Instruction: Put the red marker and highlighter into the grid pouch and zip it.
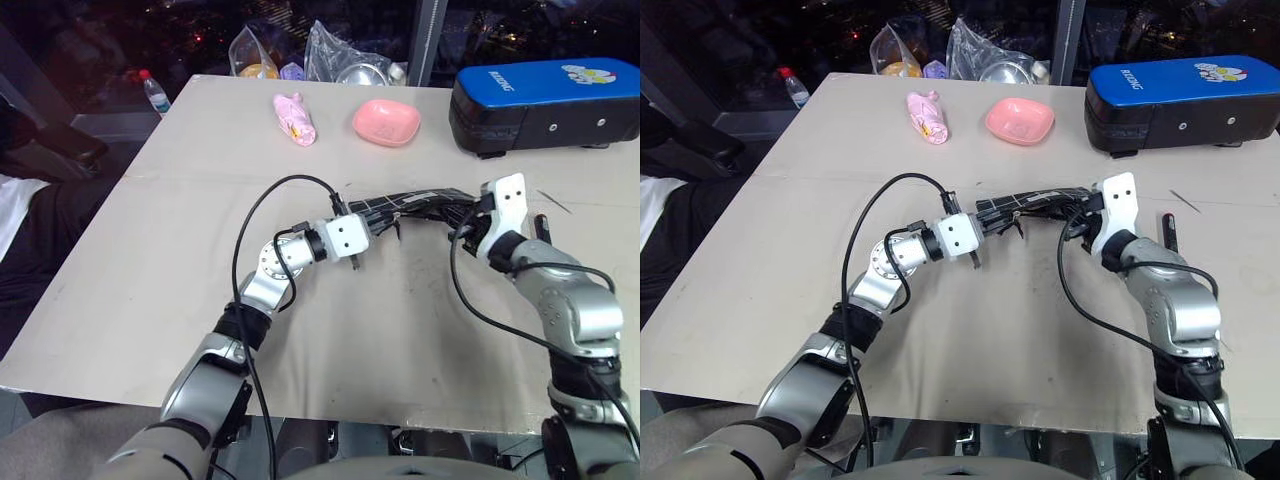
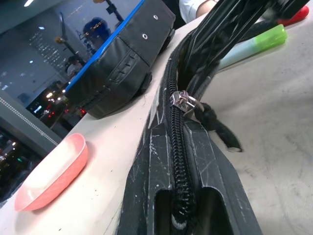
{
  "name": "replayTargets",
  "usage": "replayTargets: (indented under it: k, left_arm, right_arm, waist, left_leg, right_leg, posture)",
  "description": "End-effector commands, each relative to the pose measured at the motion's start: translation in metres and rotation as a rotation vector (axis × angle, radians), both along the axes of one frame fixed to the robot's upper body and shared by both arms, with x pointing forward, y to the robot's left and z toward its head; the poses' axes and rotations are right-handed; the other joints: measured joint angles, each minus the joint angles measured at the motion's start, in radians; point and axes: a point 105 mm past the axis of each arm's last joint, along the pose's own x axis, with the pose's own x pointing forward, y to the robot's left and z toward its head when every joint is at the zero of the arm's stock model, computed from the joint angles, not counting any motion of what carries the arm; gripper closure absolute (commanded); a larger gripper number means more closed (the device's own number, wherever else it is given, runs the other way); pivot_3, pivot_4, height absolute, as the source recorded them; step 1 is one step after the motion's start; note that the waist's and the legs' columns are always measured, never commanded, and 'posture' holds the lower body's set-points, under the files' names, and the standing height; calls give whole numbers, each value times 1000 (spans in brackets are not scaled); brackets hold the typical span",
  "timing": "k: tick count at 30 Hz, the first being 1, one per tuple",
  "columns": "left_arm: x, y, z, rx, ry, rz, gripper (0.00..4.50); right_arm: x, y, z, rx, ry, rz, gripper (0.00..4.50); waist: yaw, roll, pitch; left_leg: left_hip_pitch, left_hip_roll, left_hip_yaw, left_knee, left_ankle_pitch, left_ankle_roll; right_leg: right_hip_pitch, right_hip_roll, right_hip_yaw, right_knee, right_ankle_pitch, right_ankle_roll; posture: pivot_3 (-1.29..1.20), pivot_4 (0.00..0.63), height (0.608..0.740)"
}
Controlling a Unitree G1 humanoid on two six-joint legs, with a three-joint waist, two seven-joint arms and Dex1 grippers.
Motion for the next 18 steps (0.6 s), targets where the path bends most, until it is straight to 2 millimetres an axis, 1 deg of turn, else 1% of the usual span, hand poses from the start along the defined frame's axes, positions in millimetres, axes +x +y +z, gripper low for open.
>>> replayTargets:
  k: [1,3,4,7,8,10,14,16,18]
  left_arm:
    - [-3,-2,15,-35,-42,-11,4500]
    - [-2,-2,15,-40,-39,-6,4500]
    - [-2,-2,15,-43,-38,-3,4500]
    - [-1,0,14,-48,-30,6,4500]
    - [-1,0,14,-49,-29,8,4500]
    - [0,0,13,-53,-23,13,4500]
    - [1,1,12,-57,-16,19,4500]
    - [1,1,11,-57,-12,22,4500]
    - [2,1,10,-56,-8,26,4500]
  right_arm:
    - [6,8,10,-172,-140,54,3920]
    - [5,17,12,-270,-216,135,3160]
    - [5,21,12,-300,-235,163,2653]
    - [5,23,10,-297,-244,174,1123]
    - [5,23,9,-310,-247,176,425]
    - [4,21,7,-346,-262,180,46]
    - [0,18,11,-352,-294,177,46]
    - [-6,14,21,-329,-322,175,46]
    - [-17,10,33,-264,-343,184,46]
  waist:
    - [3,0,0]
    - [3,0,0]
    - [2,0,0]
    - [2,0,0]
    - [2,0,0]
    - [3,0,0]
    - [4,0,0]
    - [4,0,0]
    - [5,0,0]
  left_leg:
    - [0,0,0,0,0,0]
    - [0,0,1,0,0,0]
    - [0,0,1,0,0,0]
    - [0,0,0,0,0,0]
    - [0,0,0,0,0,0]
    - [0,0,1,0,0,0]
    - [0,0,1,0,0,0]
    - [0,0,1,0,0,0]
    - [0,0,1,0,0,0]
  right_leg:
    - [0,0,0,0,0,0]
    - [0,0,0,0,0,0]
    - [0,0,0,0,0,0]
    - [0,0,0,0,0,0]
    - [0,0,0,0,0,0]
    - [0,0,0,0,0,0]
    - [0,0,0,0,0,0]
    - [0,0,0,0,0,0]
    - [0,0,0,0,0,0]
  posture:
    - [0,150,688]
    - [0,150,688]
    - [0,150,688]
    - [0,150,688]
    - [0,150,688]
    - [0,150,688]
    - [0,150,688]
    - [0,150,688]
    - [0,150,688]
